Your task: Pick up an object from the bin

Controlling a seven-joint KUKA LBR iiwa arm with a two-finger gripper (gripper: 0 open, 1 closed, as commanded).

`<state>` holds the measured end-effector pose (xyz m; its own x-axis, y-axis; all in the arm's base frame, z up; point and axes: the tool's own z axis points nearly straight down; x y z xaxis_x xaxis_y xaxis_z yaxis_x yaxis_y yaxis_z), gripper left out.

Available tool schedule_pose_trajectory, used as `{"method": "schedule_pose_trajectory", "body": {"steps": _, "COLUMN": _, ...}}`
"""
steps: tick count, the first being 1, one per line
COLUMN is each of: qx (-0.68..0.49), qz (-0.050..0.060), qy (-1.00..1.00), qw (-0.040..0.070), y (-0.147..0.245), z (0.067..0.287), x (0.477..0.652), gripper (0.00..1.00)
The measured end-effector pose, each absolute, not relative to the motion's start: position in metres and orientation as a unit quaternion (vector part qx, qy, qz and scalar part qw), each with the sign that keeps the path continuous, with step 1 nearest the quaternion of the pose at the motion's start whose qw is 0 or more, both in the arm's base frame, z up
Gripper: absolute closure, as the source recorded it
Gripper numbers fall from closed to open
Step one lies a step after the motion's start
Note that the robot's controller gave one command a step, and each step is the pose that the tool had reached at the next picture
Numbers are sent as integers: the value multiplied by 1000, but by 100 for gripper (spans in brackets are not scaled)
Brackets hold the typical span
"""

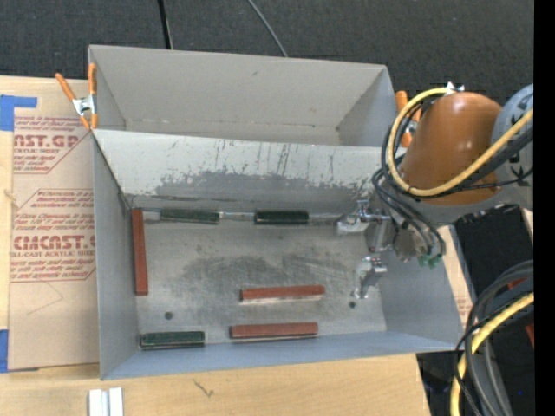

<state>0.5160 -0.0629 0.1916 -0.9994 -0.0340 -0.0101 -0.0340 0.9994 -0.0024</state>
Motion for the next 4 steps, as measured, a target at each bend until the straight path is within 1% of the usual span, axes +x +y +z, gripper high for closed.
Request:
{"method": "schedule_pose_trajectory", "body": {"steps": 1, "qx": 5, "qz": 1, "qy": 1000, "qw": 2, "y": -60, "z": 137, "x": 520, "gripper": 0}}
{"method": "schedule_pose_trajectory", "body": {"steps": 2, "qx": -66, "qz": -1, "qy": 998, "qw": 6, "y": -41, "z": 74, "x": 498, "gripper": 100}}
{"method": "schedule_pose_trajectory", "body": {"steps": 3, "qx": -66, "qz": -1, "qy": 998, "qw": 6, "y": -41, "z": 74, "x": 498, "gripper": 100}}
{"method": "schedule_pose_trajectory", "body": {"steps": 4, "qx": -36, "qz": 0, "qy": 999, "qw": 3, "y": -33, "z": 228, "x": 526, "gripper": 100}}
